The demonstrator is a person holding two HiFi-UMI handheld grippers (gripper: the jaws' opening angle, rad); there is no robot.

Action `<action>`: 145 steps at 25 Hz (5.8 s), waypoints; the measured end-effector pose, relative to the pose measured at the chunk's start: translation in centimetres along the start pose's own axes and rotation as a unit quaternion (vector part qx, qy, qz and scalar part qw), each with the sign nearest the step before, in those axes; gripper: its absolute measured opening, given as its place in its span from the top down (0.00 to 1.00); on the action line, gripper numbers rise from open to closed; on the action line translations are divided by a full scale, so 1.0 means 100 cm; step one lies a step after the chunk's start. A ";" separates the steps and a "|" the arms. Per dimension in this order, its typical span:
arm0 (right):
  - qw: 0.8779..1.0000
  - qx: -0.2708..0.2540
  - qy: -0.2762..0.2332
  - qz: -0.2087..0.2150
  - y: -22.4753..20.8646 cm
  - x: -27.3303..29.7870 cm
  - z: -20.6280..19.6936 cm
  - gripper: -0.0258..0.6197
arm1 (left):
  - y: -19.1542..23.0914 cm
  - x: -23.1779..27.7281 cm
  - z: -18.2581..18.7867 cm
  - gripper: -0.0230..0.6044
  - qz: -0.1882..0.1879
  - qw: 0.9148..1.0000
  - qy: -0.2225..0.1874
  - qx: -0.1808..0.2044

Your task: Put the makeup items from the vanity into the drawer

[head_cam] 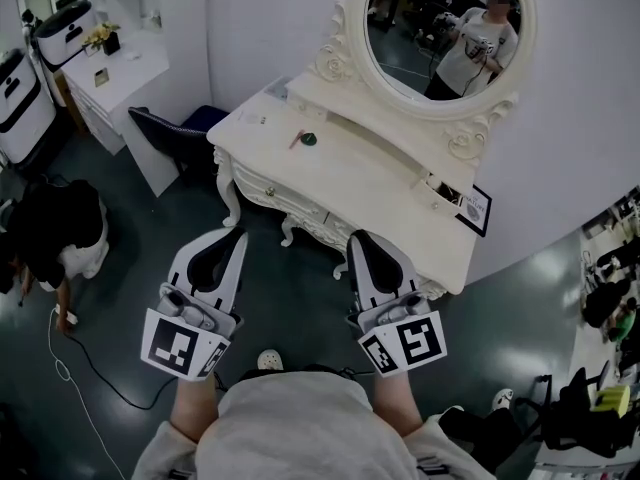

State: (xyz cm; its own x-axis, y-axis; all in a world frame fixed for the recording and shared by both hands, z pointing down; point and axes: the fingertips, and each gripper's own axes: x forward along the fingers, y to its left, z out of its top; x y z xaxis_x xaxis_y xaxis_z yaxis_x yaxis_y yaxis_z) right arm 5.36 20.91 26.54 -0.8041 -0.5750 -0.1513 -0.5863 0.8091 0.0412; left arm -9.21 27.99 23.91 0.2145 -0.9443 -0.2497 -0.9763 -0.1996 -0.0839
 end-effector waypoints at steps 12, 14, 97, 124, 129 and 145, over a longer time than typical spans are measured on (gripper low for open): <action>1.000 -0.001 0.010 -0.018 -0.008 0.028 -0.017 0.92 | 0.029 0.020 -0.025 0.94 -0.015 1.000 0.007 -0.016; 1.000 0.001 0.009 -0.018 -0.013 0.036 -0.021 0.92 | 0.035 0.027 -0.029 0.94 -0.014 1.000 0.008 -0.016; 0.987 0.042 0.112 -0.104 -0.236 0.365 -0.151 0.92 | 0.237 0.375 -0.172 0.94 -0.135 0.988 0.064 -0.034; 0.904 0.157 0.336 -0.212 -0.237 0.366 -0.339 0.91 | 0.250 0.415 -0.234 0.94 -0.251 0.960 0.117 -0.046; 0.883 0.173 0.368 -0.234 -0.234 0.362 -0.370 0.91 | 0.254 0.415 -0.241 0.94 -0.257 0.958 0.119 -0.050; 0.838 0.156 0.447 -0.271 -0.233 0.363 -0.422 0.83 | 0.273 0.412 -0.257 0.94 -0.250 0.957 0.136 -0.055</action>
State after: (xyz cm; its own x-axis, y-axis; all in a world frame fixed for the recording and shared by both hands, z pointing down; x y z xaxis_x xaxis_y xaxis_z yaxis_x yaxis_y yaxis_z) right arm -14.29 -23.94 61.76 -0.2626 -0.6163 0.7424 -0.9469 0.3124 -0.0757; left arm -27.84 -23.07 36.11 0.6553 -0.7532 0.0567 -0.7534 -0.6572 -0.0217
